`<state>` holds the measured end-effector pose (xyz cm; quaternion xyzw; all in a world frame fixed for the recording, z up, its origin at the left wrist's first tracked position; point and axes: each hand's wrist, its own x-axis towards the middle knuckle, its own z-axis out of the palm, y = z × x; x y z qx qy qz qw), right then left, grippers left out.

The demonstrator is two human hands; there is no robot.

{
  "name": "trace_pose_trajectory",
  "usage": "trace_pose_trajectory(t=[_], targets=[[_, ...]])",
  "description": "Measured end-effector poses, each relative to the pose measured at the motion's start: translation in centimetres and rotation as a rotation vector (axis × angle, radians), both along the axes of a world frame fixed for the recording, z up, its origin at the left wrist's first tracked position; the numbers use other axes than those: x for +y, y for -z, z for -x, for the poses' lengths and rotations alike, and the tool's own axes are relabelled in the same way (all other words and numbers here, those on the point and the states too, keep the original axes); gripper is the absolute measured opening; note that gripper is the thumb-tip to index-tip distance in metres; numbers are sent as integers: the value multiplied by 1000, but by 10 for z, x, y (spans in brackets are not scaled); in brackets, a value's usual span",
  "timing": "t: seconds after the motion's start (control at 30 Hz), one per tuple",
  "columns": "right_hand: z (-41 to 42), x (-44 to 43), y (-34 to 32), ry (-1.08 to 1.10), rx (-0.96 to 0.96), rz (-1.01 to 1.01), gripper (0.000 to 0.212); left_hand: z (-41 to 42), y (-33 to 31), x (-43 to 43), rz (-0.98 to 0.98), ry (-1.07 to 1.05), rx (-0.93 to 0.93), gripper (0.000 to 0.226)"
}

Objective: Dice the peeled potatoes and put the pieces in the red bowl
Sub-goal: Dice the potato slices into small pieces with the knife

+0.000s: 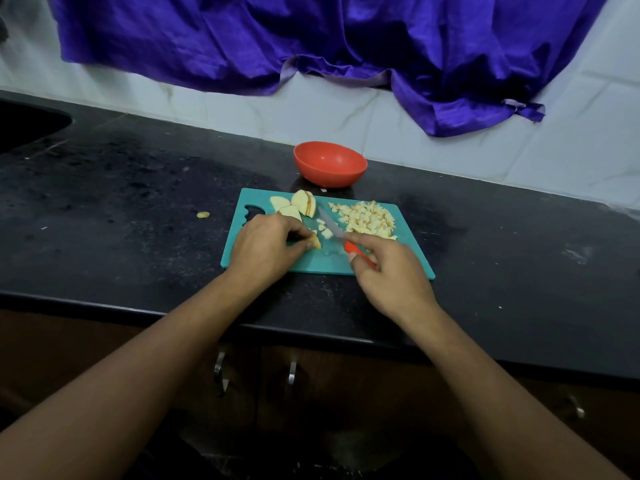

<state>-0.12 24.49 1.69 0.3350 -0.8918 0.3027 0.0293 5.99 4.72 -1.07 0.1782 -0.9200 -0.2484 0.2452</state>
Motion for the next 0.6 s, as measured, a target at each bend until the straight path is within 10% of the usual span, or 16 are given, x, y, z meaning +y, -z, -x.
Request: trace_pose_trajectory(t=[0.6], targets=[[-22, -28, -1, -62, 324, -329, 48, 6, 7, -7, -51, -12, 23, 12]])
